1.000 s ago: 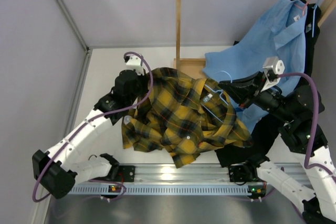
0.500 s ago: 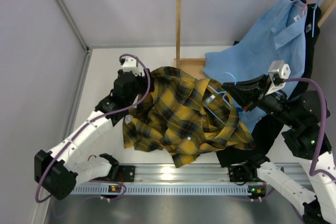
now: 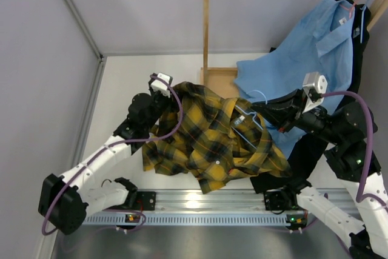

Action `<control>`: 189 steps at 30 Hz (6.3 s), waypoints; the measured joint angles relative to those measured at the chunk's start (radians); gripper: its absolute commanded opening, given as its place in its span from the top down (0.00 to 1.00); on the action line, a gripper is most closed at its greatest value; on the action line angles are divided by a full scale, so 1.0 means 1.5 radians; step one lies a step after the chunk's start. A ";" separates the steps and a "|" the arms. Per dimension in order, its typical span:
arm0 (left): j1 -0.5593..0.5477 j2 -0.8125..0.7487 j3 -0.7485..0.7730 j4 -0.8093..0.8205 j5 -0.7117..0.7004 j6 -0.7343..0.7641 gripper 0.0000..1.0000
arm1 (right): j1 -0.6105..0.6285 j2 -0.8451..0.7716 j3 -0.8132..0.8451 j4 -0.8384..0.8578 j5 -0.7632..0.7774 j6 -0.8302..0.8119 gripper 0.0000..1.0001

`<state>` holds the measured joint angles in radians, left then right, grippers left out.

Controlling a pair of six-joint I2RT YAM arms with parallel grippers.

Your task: Place the shirt on the hanger

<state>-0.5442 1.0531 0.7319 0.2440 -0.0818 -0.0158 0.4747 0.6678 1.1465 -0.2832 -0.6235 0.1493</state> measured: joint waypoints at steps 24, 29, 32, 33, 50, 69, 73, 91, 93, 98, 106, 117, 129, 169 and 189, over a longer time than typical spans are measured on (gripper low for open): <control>-0.003 0.083 -0.005 0.023 -0.240 -0.155 1.00 | 0.000 -0.011 -0.005 -0.034 0.129 0.003 1.00; 0.000 0.096 0.018 -0.019 -0.243 -0.186 0.69 | 0.000 -0.006 -0.005 -0.038 0.141 0.008 1.00; 0.004 0.089 0.025 -0.038 -0.228 -0.184 0.02 | 0.000 -0.002 -0.005 -0.036 0.141 0.007 1.00; 0.006 0.082 0.026 -0.045 -0.217 -0.187 0.02 | 0.000 -0.002 -0.005 -0.036 0.141 0.007 1.00; -0.008 0.065 0.319 -0.130 0.673 -0.017 0.02 | 0.000 -0.024 -0.023 -0.050 -0.027 -0.042 1.00; -0.071 0.238 0.410 -0.206 0.995 -0.056 0.22 | 0.000 0.011 -0.012 -0.063 -0.192 -0.076 1.00; -0.071 0.242 0.407 -0.205 0.996 -0.065 0.44 | 0.000 0.023 -0.002 -0.069 -0.182 -0.081 1.00; -0.066 0.232 0.388 -0.219 1.003 -0.024 1.00 | -0.001 0.023 0.020 -0.086 -0.090 -0.077 0.31; -0.061 0.225 0.388 -0.219 1.009 -0.023 1.00 | -0.001 -0.014 0.009 -0.107 -0.068 -0.090 0.35; -0.049 0.217 0.389 -0.219 1.019 -0.025 1.00 | -0.001 -0.112 0.010 -0.211 -0.043 -0.140 0.42; -0.048 0.217 0.409 -0.221 1.020 -0.030 1.00 | 0.049 -0.104 0.054 -0.390 -0.033 -0.220 0.45; -0.048 0.216 0.418 -0.221 1.024 -0.043 1.00 | 0.076 -0.027 0.027 -0.432 -0.042 -0.261 0.53; -0.049 0.216 0.418 -0.221 1.025 -0.042 1.00 | 0.077 -0.029 -0.001 -0.391 -0.011 -0.251 0.83; -0.053 -0.281 0.281 -0.440 -0.113 -0.116 0.02 | 0.132 0.113 0.546 -0.385 0.713 -0.157 1.00; -0.054 -0.345 0.050 -0.530 -0.001 -0.096 0.02 | 0.198 0.018 0.128 -0.212 0.718 -0.131 1.00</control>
<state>-0.6247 0.5350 0.8066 -0.5510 -0.0830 -0.1593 0.7719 0.6945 1.3392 -0.6014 0.4541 -0.0471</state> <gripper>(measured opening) 0.983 0.042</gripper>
